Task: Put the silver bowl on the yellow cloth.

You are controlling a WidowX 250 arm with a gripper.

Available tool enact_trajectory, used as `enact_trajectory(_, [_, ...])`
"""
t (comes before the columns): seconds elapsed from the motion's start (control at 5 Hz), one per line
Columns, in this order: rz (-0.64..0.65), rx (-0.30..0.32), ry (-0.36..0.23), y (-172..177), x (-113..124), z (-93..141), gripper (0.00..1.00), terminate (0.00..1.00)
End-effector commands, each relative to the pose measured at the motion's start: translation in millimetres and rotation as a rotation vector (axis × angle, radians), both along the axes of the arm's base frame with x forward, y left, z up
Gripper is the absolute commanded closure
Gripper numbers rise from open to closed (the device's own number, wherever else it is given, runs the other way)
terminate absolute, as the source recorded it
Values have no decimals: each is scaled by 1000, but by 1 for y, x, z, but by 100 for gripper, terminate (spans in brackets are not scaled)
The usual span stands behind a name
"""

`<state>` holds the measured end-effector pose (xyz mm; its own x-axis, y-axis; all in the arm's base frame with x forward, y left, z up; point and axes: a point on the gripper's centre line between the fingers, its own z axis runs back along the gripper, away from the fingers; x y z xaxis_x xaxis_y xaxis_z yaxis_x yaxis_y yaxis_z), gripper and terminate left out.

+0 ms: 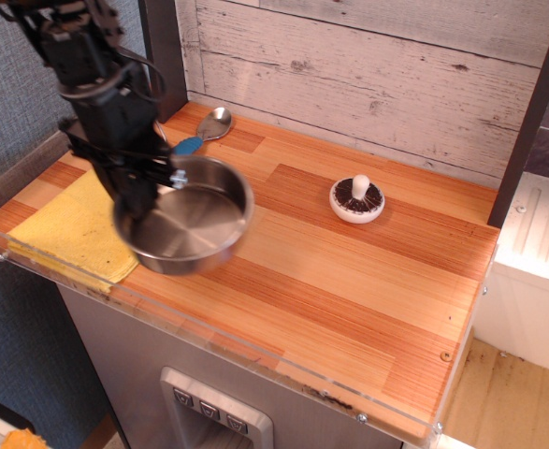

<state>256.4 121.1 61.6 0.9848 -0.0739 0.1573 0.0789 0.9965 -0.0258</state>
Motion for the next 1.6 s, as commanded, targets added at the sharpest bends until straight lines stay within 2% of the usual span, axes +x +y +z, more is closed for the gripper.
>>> enact_trajectory(0.0, [16,41,-73,53,6,15,100,0])
enact_trajectory(0.4, [123,80,-27,90,-4,11,100,0])
enact_trajectory(0.6, [142,94,0,96,-10,4,100,0])
enact_trajectory(1.0, [161,88,55,95,-17,-17,100,0])
enact_trajectory(1.4, [138,74,61,82,-13,-23,100,0])
